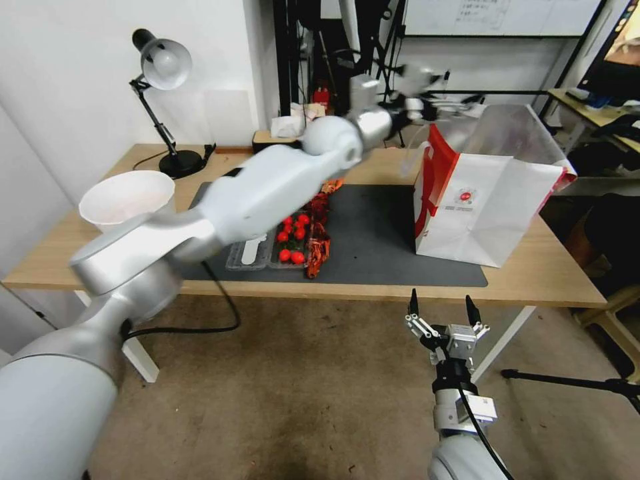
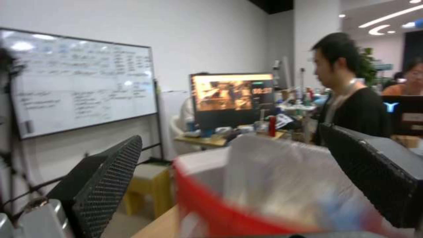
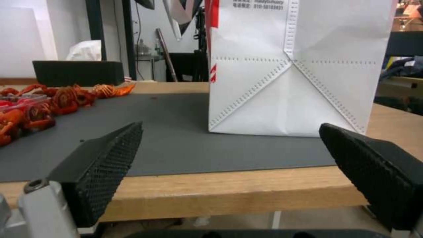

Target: Pick up the trash from the table and place it into the takeout bag.

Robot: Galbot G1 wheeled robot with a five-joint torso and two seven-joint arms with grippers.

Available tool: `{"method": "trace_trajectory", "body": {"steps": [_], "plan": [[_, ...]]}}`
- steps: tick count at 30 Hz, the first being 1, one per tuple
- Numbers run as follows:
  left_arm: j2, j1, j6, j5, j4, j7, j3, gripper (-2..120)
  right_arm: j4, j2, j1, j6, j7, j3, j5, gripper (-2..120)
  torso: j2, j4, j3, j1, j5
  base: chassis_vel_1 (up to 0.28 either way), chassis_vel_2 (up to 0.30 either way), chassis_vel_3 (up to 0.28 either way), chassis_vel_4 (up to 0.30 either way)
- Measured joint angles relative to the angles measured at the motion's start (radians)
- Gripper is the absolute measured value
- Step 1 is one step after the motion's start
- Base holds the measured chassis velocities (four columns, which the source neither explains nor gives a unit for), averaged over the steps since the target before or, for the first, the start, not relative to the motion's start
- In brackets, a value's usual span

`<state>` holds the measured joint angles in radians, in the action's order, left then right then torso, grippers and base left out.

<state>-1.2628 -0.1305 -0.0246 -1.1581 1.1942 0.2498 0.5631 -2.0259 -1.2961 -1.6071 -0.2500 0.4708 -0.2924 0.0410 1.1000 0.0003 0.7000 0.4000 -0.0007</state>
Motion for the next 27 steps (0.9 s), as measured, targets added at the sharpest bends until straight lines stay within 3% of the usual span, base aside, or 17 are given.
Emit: {"method": "trace_trajectory", "body": {"steps": [5,8,12,27], "plan": [[0.086,0.058,0.002,0.001,0.068,-0.011,-0.042,100,0.000,0.000,0.002,0.001,0.000,0.002,0.000,100,0.000,0.0001,0.000,0.000,0.0001,0.000,0.000,0.000,0.000],[0.197,0.162,0.000,0.022,0.155,-0.013,-0.112,100,-0.003,0.001,0.000,0.002,0.000,0.004,-0.001,100,0.000,-0.0001,0.000,0.000,0.0002,0.000,0.000,0.000,0.000],[0.278,0.262,-0.002,0.042,0.224,-0.013,-0.182,100,-0.006,0.005,-0.002,0.002,0.000,0.003,-0.001,100,0.000,-0.0003,0.000,0.000,0.0005,0.000,0.000,0.000,0.000],[0.444,0.527,-0.010,0.105,0.358,-0.020,-0.386,100,-0.004,0.004,0.003,0.003,-0.001,0.009,-0.003,100,0.000,-0.0001,0.000,0.000,0.0005,0.000,0.000,0.000,0.000]]}}
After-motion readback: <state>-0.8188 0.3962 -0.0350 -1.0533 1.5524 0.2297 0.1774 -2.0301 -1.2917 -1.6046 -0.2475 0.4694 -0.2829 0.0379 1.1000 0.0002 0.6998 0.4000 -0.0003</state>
